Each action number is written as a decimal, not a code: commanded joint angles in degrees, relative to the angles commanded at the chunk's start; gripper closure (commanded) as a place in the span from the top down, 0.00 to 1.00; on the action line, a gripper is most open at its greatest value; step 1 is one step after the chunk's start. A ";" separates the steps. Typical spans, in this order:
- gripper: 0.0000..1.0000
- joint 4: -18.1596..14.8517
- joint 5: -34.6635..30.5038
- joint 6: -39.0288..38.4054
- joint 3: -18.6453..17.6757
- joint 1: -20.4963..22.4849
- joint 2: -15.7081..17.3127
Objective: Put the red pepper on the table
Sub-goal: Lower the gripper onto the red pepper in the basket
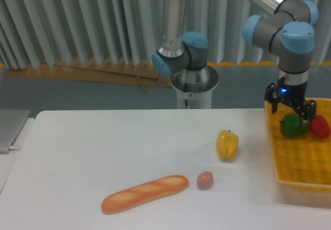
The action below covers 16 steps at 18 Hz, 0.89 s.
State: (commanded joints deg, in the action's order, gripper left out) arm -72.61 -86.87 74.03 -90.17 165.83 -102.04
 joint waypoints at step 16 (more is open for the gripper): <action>1.00 8.79 8.38 -3.96 -1.50 8.01 -2.72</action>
State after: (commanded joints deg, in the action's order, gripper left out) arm -63.81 -78.48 70.07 -91.67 173.85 -104.77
